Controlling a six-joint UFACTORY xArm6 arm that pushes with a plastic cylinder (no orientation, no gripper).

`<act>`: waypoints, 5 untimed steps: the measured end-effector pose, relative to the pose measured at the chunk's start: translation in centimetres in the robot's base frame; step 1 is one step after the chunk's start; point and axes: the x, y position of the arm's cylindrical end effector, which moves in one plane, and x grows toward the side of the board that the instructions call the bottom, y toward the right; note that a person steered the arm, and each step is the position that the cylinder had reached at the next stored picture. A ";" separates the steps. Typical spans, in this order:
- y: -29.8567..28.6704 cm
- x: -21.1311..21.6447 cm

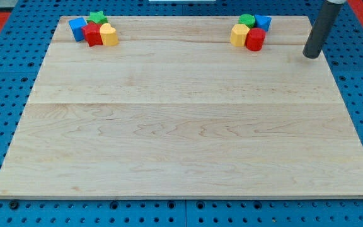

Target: Put your hand vertically below the red star

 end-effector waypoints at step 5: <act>-31.9 8.3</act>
